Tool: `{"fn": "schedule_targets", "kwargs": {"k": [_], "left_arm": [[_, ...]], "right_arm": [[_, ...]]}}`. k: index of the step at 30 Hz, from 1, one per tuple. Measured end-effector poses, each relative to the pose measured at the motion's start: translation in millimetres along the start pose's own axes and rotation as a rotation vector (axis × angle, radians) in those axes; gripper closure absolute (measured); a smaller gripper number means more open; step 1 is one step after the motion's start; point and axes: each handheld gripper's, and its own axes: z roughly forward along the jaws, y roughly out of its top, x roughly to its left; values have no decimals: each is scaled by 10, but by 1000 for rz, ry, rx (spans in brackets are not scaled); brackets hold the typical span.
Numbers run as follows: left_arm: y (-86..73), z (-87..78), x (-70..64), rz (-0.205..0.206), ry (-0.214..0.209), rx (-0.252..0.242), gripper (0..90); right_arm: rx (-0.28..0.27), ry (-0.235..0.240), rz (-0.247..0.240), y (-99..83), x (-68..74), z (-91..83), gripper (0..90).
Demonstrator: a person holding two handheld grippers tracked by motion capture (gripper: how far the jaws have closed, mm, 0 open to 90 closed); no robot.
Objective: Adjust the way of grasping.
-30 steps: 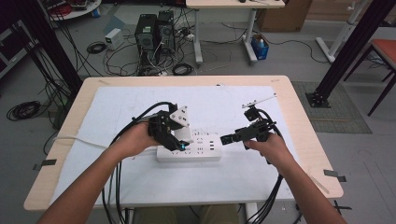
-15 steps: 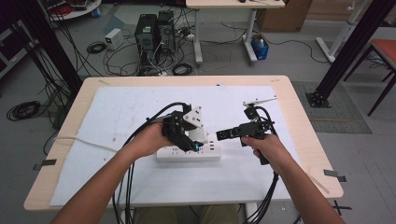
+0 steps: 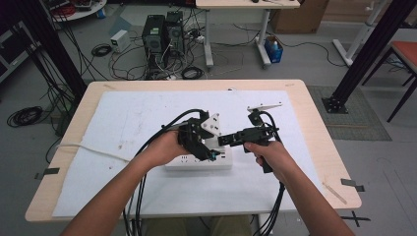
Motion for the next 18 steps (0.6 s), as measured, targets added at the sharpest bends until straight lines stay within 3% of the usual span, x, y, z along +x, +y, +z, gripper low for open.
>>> {"fn": "schedule_targets", "kwargs": {"k": [6,18], "left_arm": [[15,-14,-7,1,1,-10,424],[53,11,-24,18,1,-10,424]], "right_arm": [[-3,42,20,-5,-15,62,241],[-8,76,70,-9,-31,80,403]]}}
